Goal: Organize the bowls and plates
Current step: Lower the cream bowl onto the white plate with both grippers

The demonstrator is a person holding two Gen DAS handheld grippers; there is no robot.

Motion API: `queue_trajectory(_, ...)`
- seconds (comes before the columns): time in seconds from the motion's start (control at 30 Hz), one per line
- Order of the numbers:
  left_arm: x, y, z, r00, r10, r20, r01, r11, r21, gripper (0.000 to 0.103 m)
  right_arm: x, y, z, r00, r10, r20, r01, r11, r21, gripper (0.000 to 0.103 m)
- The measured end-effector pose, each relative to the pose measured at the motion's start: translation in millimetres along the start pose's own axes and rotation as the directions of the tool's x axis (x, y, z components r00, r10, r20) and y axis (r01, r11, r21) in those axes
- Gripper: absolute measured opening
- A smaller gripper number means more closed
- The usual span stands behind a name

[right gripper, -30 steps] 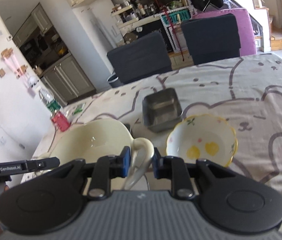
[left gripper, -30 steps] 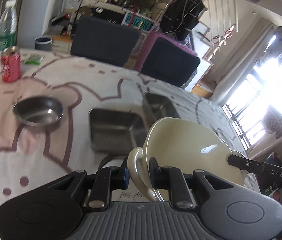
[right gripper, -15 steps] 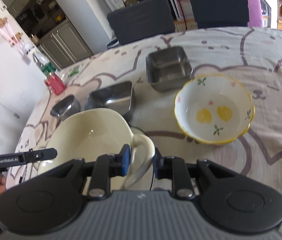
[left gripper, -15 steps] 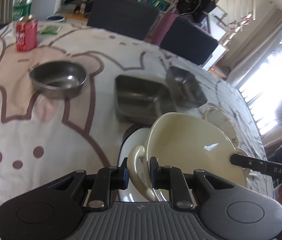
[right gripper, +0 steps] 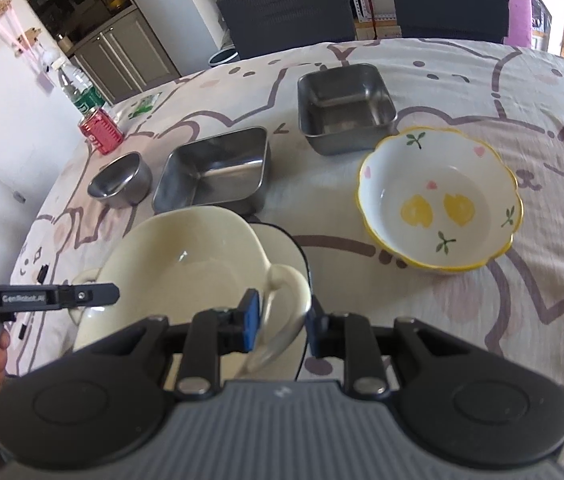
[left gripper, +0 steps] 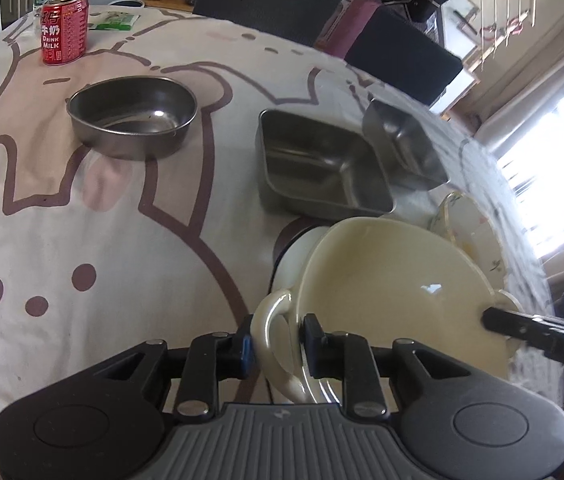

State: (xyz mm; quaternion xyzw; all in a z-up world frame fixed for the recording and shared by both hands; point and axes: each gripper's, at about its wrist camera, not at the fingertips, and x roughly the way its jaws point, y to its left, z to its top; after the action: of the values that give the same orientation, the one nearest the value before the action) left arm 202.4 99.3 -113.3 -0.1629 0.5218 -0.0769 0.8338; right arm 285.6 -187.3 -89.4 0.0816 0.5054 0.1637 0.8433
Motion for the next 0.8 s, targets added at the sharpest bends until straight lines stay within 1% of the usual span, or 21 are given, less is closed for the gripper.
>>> queue_trajectory(0.1,4,2,1,1.0,0.007,-0.009,-0.007,1.0,-0.002,0.028,1,5,0,1.0,-0.014,-0.001,0.014,1.0,-0.026,0.029)
queue_trajectory(0.37,10,4,3,1.0,0.016,-0.024,-0.017,1.0,-0.006,0.029,7,6,2,0.999,-0.026,-0.022,0.025,0.999,-0.023,0.029)
queue_trajectory(0.57,18,0,2,0.998,0.054,-0.045,-0.053,0.998,0.027,0.033,8,9,2,0.999,-0.038,-0.023,0.037,0.999,-0.037,0.028)
queue_trajectory(0.8,19,-1,2,0.998,0.056,-0.041,-0.054,0.998,0.032,0.033,10,9,3,0.999,-0.048,-0.025,0.047,0.998,-0.041,0.028)
